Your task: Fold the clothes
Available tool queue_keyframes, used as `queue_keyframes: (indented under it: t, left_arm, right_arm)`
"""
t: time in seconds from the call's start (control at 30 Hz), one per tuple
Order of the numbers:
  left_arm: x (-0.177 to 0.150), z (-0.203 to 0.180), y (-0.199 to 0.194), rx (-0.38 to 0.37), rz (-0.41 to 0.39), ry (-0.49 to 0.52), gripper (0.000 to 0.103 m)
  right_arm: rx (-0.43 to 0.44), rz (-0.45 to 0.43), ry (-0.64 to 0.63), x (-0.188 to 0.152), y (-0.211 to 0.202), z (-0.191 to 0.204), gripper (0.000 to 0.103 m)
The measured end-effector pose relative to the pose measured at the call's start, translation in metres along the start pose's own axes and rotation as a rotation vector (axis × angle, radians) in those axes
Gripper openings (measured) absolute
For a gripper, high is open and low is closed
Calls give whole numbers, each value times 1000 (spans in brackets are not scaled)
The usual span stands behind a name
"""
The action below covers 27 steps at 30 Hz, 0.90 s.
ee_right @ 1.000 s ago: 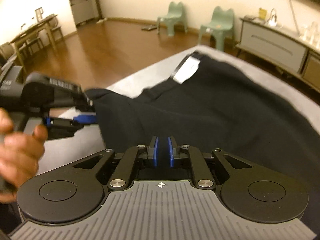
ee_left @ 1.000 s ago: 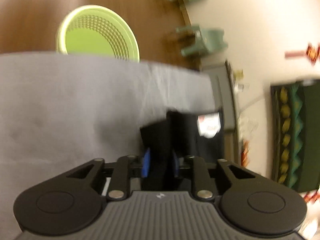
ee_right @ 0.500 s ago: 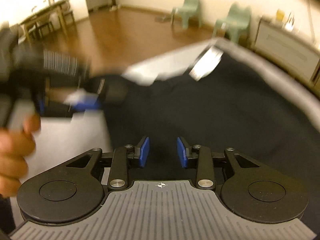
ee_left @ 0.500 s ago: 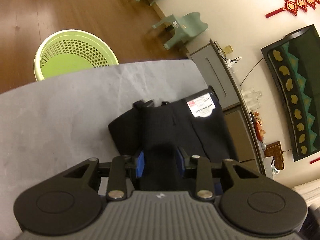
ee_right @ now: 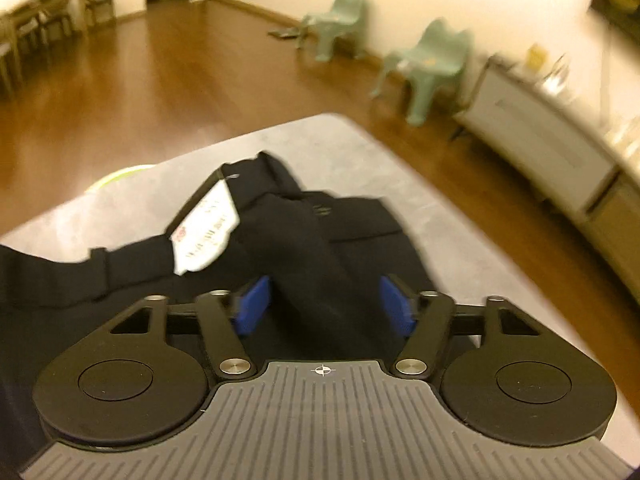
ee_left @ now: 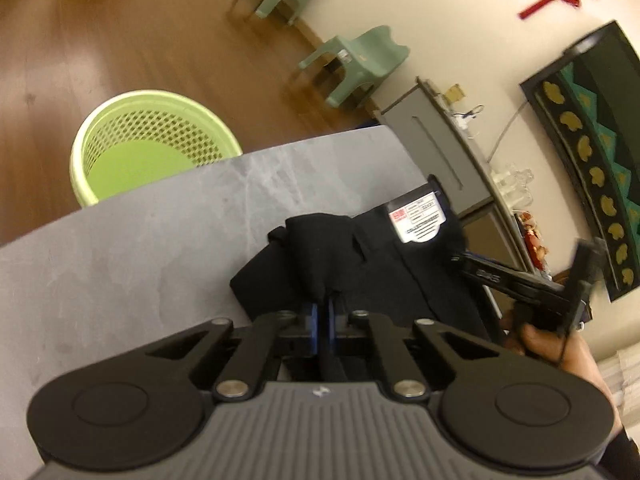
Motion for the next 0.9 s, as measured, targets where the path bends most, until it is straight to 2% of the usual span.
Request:
queue_keyframes:
  t: [0.03,0.07,0.1,0.13,0.2,0.27,0.37,0.4,0.43,0.47,0.53,0.63,0.7,0.73,0.77,0.8,0.83,0.87,0.9]
  left_arm:
    - [0,-1,1,-7,-3,7,5]
    - [1,0,0,-19,-5,6,5]
    - [2,2,0,-31,-6,5,5]
    - [3,3,2,-44,0,1,5]
    - [4,4,5,-71,9,3,5]
    - [4,4,11,-59,9,19,6]
    - [1,5,25,-11,15,27,10]
    - [0,7,28,7,19,26,10]
    - [0,9,28,12,22,18,10]
    - [1,11,28,18,25,11,9]
    - [4,13,23,9,15,-8,9]
    - [15,11,11,-56,-19,-45,13]
    - [17,7,5,-77,-34,-50,28]
    - [16,4,5,-82,-28,-42,49]
    - [12,1,9,-81,-13,-27,58]
    - [7,-2,14,-77,8,-3,57]
    - [2,-4,20,-66,25,23,51]
    - [-2,-3,24,-28,30,57,31]
    - [-5,-2,28,9,32,88,18]
  right_arm:
    - [16,-2,16,-1,0,-2,23]
    - [33,-4,32,-1,0,-5,13]
    - [49,-5,49,-2,0,-7,10]
    - [66,-7,65,-2,0,-9,2]
    - [78,-30,109,-1,-5,-18,2]
    - [48,-93,178,6,-22,-33,2]
    - [-50,-46,188,2,-7,-44,2]
    - [-83,-25,184,-2,2,-43,5]
    - [-111,-11,168,-5,7,-41,24]
    - [-135,0,145,-8,10,-39,50]
    - [-201,-11,115,-10,5,-36,57]
    - [-303,-144,174,-4,-50,-35,60]
    - [-291,-157,209,-30,-97,-26,67]
    - [-279,-154,224,-46,-120,-21,70]
    - [-267,-151,238,-62,-144,-16,75]
    - [-255,-149,252,-78,-167,-10,75]
    - [-242,-146,266,-94,-191,-5,75]
    - [-230,-143,280,-111,-214,0,74]
    - [-218,-140,295,-127,-238,6,73]
Point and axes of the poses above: each gripper's, at about its wrist camera, not at the fingertips, and y roughly the way its jaws point, z to its left, x to its top, the point moved 3 cm from there along y, roughly the way its jaws point, and after that the axes turned 15 degrees about -z, right-handed, at the moved point
